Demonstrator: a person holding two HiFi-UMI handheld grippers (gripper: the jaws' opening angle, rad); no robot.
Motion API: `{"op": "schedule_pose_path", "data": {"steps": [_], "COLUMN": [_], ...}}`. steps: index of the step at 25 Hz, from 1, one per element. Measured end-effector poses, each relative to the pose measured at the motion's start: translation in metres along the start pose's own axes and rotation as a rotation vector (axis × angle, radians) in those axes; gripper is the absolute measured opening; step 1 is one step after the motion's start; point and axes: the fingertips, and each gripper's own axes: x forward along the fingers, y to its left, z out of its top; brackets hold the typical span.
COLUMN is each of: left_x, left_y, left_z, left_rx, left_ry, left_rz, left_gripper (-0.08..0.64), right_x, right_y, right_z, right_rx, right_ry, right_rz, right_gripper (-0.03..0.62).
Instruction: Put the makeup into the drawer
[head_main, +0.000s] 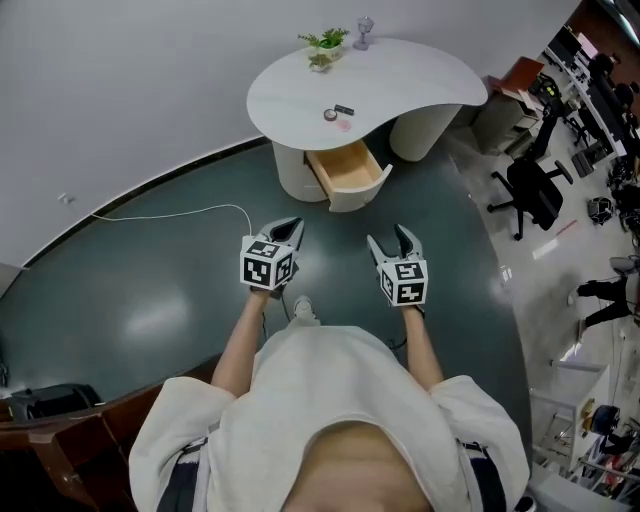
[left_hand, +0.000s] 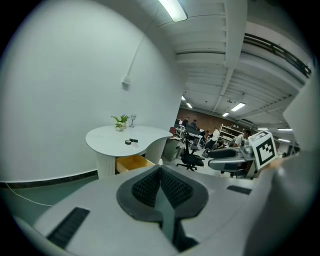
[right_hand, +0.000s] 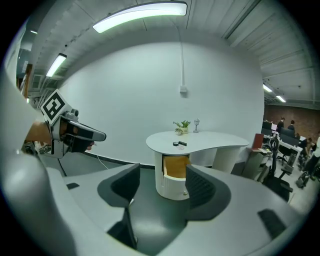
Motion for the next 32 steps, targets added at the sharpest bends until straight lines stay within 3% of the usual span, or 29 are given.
{"op": "schedule_pose_path", "data": {"steps": [8,19,32], "left_x": [0.048,0.111,0.220], "left_y": [0.070,0.113,0.165], "left_z": [0.043,0.059,0.109], "left_rx": [0.022,0.009,-0.050], "left_ry": [0.021,0.067,0.110], "left_rz": [-0.037,-0.057,0.034], "left_gripper": [0.011,0.011,0.011], "right_x": [0.080,0.150,0.271], "right_y": [-0.014,-0.036,-0.111], "right_z": [0.042,0.043,0.084], "right_rx": [0.009,0.036,0.002], "right_ry": [0.004,0.056,0.081], "right_rz": [-0.038,-0.026,0.092], "right_gripper": [0.267,0.265,0.265]}}
